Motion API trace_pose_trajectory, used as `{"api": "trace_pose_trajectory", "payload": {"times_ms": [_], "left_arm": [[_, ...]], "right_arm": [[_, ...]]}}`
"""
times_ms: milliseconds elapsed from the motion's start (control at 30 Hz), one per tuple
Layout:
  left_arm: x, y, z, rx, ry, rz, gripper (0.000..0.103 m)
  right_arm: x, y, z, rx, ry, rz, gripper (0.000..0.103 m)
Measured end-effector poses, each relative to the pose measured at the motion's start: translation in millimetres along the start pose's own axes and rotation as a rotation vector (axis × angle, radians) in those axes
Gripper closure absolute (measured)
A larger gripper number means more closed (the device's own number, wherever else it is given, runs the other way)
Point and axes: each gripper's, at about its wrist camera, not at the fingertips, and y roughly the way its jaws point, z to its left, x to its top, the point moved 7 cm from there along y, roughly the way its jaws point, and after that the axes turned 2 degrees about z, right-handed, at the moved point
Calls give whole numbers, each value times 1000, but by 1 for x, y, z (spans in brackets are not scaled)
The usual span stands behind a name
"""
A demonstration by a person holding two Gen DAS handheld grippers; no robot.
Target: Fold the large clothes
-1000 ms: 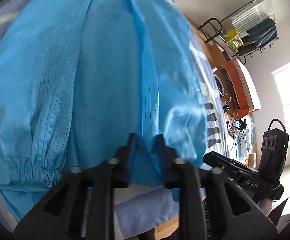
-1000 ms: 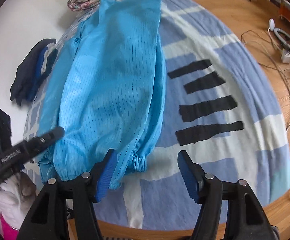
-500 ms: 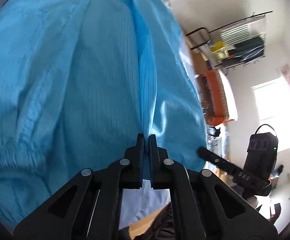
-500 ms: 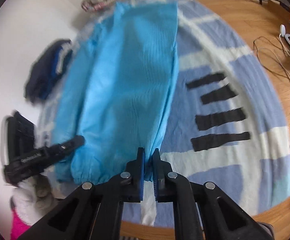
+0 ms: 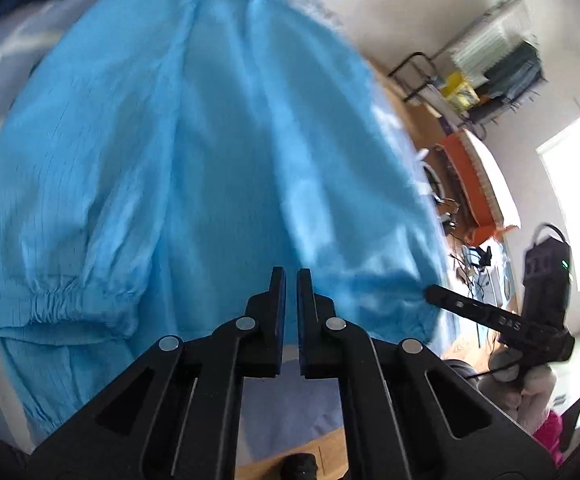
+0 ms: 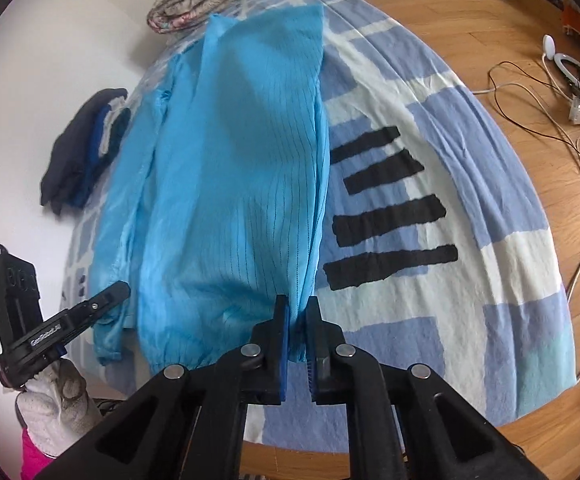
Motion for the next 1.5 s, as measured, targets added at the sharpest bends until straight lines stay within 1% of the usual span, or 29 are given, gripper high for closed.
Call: {"api": "trace_pose_trajectory", "payload": {"times_ms": [33, 67, 100, 133, 167, 200, 233, 267, 300, 367, 467, 600, 667, 733, 767, 800, 833, 900, 967, 1000, 1033, 1067, 1100, 1133, 1167, 1233, 1300, 1333, 1500], "left_arm": [[-3, -3, -11, -5, 25, -6, 102], [-5, -4, -24, -8, 58, -8, 102], [-7, -3, -36, -12, 88, -7, 102], [-10, -1, -52, -15, 129, -4, 101], [-14, 0, -63, -16, 163, -2, 95], [-17, 5, -79, -16, 208, 6, 81], [-21, 12, -95, -12, 252, 14, 71], [-22, 20, -107, -9, 283, 18, 56], [-25, 27, -118, -7, 312, 23, 54], [-30, 45, -138, 5, 348, 53, 53], [-33, 76, -157, 53, 376, 100, 53], [-44, 115, -168, 184, 436, 157, 50], [-46, 126, -165, 219, 428, 164, 50], [-45, 127, -160, 214, 423, 152, 50], [-45, 127, -159, 216, 425, 146, 57], [-43, 126, -158, 227, 437, 134, 88], [-41, 128, -155, 220, 441, 141, 96], [-34, 124, -146, 139, 367, 158, 100], [-23, 119, -141, 65, 282, 155, 101], [-18, 107, -136, -3, 211, 144, 101], [-13, 99, -133, -42, 170, 136, 101], [-7, 88, -130, -74, 136, 119, 101], [-2, 78, -128, -103, 110, 100, 101], [2, 70, -126, -128, 89, 88, 102], [5, 62, -123, -148, 71, 76, 102], [10, 49, -121, -171, 58, 58, 102], [11, 38, -121, -179, 65, 44, 102], [12, 34, -121, -179, 69, 37, 102], [15, 22, -114, -209, 44, 23, 102]], "right_arm": [[2, -3, -1, -1, -2, -1, 86], [2, -7, -2, 2, -3, -4, 71], [2, -13, -5, 0, -1, -19, 66], [2, -18, -7, 4, 2, -34, 65], [2, -25, -11, 13, 11, -51, 64], [2, -32, -14, 20, 24, -67, 63], [3, -39, -19, 25, 39, -87, 62], [3, -47, -26, 26, 58, -108, 59], [2, -56, -32, 26, 75, -128, 59], [3, -70, -42, 36, 94, -159, 59], [5, -89, -57, 34, 118, -198, 59], [9, -109, -70, 59, 134, -235, 59], [12, -115, -72, 58, 127, -247, 59], [15, -118, -74, 63, 123, -254, 59], [18, -117, -74, 71, 129, -256, 59], [23, -116, -74, 73, 128, -256, 58], [26, -115, -75, 73, 126, -257, 58], [37, -111, -74, 69, 120, -255, 58], [50, -105, -72, 77, 114, -253, 58], [58, -101, -69, 90, 109, -247, 57], [64, -97, -66, 103, 104, -240, 54], [74, -91, -63, 121, 96, -229, 43], [84, -84, -59, 123, 86, -226, 39], [91, -79, -57, 110, 78, -230, 39], [101, -72, -53, 99, 66, -230, 39], [124, -55, -42, 112, 41, -217, 39], [148, -33, -30, 138, 29, -190, 34], [157, -24, -27, 142, 28, -182, 34], [213, 31, -16, 208, 119, -152, 33]]}}
